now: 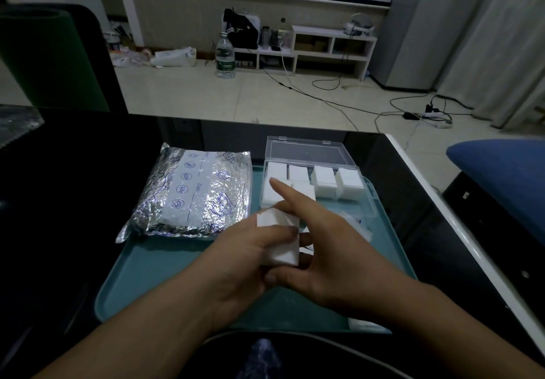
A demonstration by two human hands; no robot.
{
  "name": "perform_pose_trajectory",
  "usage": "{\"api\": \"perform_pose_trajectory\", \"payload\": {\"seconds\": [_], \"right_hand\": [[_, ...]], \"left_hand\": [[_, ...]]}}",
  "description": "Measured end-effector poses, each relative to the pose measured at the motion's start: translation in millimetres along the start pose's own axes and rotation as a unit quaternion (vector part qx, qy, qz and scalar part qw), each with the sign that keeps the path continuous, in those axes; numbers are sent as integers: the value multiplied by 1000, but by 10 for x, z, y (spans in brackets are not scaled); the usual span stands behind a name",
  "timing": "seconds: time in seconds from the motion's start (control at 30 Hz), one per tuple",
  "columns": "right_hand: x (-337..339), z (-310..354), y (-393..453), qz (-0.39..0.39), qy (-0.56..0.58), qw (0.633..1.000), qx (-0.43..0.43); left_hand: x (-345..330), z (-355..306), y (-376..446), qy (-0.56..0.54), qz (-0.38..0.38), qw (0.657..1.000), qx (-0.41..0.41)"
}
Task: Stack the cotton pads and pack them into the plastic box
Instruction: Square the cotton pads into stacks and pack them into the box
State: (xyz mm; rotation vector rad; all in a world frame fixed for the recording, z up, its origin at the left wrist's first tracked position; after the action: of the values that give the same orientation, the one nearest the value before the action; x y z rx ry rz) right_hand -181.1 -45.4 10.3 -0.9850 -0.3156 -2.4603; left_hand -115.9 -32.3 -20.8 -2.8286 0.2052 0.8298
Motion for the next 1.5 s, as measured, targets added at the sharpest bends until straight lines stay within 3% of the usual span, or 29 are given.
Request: {"api": "perform_pose_trajectory", "payload": {"seconds": [0.4, 0.6, 0.73, 0.83, 0.9, 1.0, 1.13, 1.23, 1.5], "right_hand": [[-24, 138, -52, -28, -6, 996, 79], [-41, 214, -89, -37, -63, 992, 103], [358, 6, -42, -111, -33, 993, 18], [624, -286, -26, -187, -95, 977, -42], [533, -344, 14, -159, -161, 973, -46], [163, -344, 71, -54, -256, 965, -13], [-207, -448, 112, 52, -374, 926, -13], [-267, -454, 144, 43, -394, 918, -8], [-245, -474, 169, 43, -325, 942, -71]], "left_hand": [[4, -16, 13, -3, 5, 1000, -11], [55, -39, 9, 22, -15, 1000, -6], [399, -270, 79, 14, -133, 990, -38], [506, -388, 91, -9, -149, 988, -47], [534, -397, 88, -4, -155, 987, -42], [531, -354, 83, -5, -165, 986, -36], [457, -289, 72, -3, -142, 989, -29], [462, -284, 58, 12, -143, 989, -30], [452, -252, 64, 0, -145, 989, -21]]}}
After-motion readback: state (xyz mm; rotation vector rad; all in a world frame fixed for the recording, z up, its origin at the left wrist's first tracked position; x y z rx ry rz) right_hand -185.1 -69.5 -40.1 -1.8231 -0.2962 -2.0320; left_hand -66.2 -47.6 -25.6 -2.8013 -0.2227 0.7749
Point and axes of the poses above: each hand's wrist, its own y-axis towards the middle knuckle, its own x-axis out of the back of the hand, z = x × y, the point moved 9 cm from there along y, towards the middle knuckle, and after that the axes turned 9 degrees about -x, right-handed, at the moved point
